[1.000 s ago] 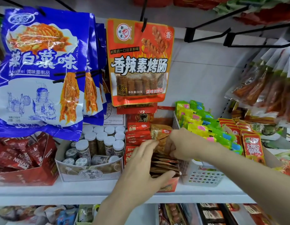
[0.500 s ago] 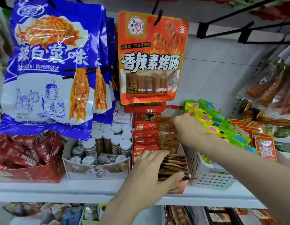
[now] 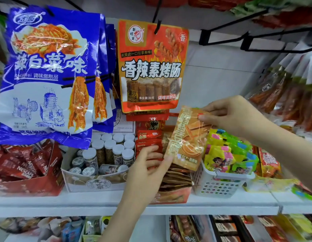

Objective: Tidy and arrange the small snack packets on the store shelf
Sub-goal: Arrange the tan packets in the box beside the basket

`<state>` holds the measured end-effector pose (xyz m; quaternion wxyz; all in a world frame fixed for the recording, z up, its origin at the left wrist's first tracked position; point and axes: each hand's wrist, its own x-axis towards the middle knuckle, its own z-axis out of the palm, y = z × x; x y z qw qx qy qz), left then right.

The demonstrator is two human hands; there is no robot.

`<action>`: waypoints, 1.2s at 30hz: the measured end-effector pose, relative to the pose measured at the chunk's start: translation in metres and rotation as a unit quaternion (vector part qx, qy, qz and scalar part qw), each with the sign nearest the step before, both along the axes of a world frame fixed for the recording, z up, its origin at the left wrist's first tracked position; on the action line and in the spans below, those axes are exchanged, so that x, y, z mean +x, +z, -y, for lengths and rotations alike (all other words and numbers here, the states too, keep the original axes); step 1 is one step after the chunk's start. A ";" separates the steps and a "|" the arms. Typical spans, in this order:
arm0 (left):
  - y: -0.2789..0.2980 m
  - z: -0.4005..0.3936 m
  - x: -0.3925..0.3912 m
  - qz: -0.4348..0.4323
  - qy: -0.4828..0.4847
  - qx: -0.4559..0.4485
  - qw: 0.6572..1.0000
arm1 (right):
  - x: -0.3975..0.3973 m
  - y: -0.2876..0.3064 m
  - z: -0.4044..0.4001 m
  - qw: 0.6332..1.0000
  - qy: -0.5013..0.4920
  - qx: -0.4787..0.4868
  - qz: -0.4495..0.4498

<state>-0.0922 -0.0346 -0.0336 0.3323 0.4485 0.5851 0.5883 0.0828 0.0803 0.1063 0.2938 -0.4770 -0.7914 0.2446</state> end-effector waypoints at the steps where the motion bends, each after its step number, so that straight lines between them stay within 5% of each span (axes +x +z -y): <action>1: 0.002 0.001 0.000 0.039 -0.004 0.001 0.999 | 0.002 0.001 0.005 0.998 0.006 -0.048 -0.038; 8: 0.013 0.010 -0.003 0.116 -0.043 0.032 0.992 | 0.010 -0.002 0.014 0.980 0.008 -0.160 -0.119; 16: 0.022 0.014 -0.004 0.124 -0.055 0.041 0.990 | 0.010 0.000 0.011 0.980 0.029 -0.164 -0.112; 20: 0.030 0.015 -0.003 0.402 -0.159 -0.006 0.902 | 0.006 -0.004 0.017 0.942 0.127 -0.258 -0.174; 24: 0.032 0.020 0.000 0.409 -0.281 -0.035 0.867 | -0.004 -0.011 0.022 0.911 0.191 -0.290 -0.223; 30: 0.029 0.013 -0.005 0.318 -0.136 -0.002 0.938 | -0.002 -0.003 0.021 0.891 0.146 -0.359 -0.235; 36: 0.029 0.013 -0.006 0.209 -0.061 0.036 0.975 | -0.003 -0.009 0.022 0.929 0.099 -0.295 -0.202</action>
